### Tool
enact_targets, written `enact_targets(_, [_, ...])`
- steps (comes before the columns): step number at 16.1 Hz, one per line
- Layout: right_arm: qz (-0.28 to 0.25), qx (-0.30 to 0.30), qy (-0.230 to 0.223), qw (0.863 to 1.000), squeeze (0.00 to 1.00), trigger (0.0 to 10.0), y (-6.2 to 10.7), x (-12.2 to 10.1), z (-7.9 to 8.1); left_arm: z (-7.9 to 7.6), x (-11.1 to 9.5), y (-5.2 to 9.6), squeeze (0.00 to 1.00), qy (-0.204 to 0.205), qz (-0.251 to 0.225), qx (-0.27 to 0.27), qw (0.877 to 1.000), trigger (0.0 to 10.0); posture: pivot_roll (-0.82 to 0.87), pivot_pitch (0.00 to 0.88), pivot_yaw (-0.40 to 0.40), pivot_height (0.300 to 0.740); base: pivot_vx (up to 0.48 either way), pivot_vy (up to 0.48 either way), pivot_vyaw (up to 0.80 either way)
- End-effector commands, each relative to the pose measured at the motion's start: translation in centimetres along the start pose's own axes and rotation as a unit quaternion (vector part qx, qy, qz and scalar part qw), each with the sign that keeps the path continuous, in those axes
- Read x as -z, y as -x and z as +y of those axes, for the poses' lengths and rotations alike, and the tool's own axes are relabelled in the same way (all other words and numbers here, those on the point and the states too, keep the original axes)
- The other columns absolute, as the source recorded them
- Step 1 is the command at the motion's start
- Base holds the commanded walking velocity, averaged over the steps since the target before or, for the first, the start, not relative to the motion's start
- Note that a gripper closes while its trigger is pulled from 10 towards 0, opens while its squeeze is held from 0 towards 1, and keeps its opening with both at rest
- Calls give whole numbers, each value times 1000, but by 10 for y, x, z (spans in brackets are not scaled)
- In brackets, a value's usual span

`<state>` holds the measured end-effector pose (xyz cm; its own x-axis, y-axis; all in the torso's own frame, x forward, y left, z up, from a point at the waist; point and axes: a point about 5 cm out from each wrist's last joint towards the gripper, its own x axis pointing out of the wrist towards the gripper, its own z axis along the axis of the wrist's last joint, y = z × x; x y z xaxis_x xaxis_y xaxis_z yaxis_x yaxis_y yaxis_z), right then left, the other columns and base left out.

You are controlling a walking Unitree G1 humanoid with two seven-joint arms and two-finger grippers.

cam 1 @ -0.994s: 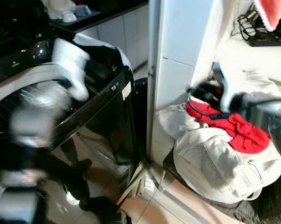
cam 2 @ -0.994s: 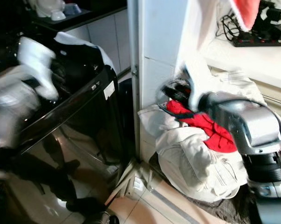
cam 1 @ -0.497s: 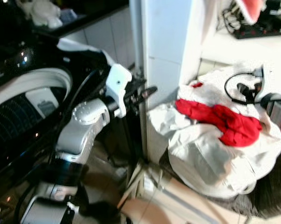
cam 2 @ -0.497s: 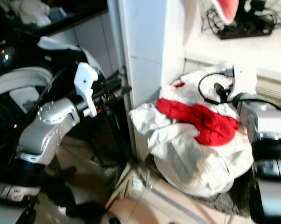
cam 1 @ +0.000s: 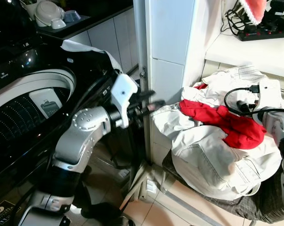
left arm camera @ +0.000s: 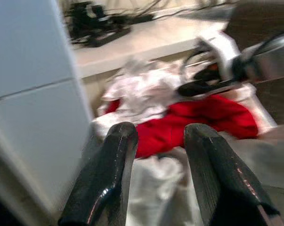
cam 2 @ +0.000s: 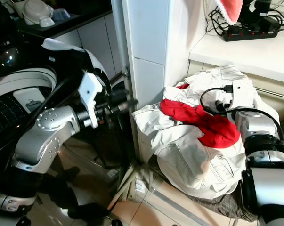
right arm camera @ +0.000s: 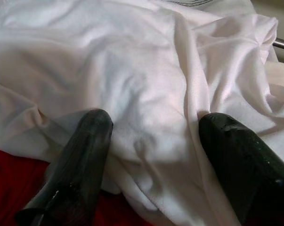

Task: Clothes washing

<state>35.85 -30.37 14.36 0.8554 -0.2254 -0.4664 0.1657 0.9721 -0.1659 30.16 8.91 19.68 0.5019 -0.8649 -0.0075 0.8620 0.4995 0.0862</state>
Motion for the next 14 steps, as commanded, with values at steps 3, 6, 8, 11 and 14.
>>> enact_targets(3, [14, 3, -16, 1000, 0, 2118, -2, 9, -1, -8, -4, 3, 0, 4, -4, 35, 999, 10000, -8, 0, 119, 740, 0, 0, 0])
enact_targets(6, [11, 0, -23, 1000, 0, 0, -2, 8, -3, -10, -4, 4, 0, 14, -1, 46, 999, 10000, -11, 0, 119, 740, 0, 0, 0])
enact_targets(8, [10, -1, -24, 1000, 0, 0, -2, 9, -4, -13, -5, 5, 0, 19, 0, 61, 998, 10000, -12, 0, 119, 740, 0, 0, 0])
enact_targets(11, [8, -4, -23, 1000, 0, 0, -2, 9, -5, -16, -5, 5, 0, 21, -2, 70, 997, 10000, -16, 0, 119, 740, 0, 0, 0])
enact_targets(14, [3, -8, -24, 1000, 0, 0, -2, 7, -5, -18, -5, 5, 0, 25, -2, 75, 997, 10000, -19, 0, 119, 740, 0, 0, 0])
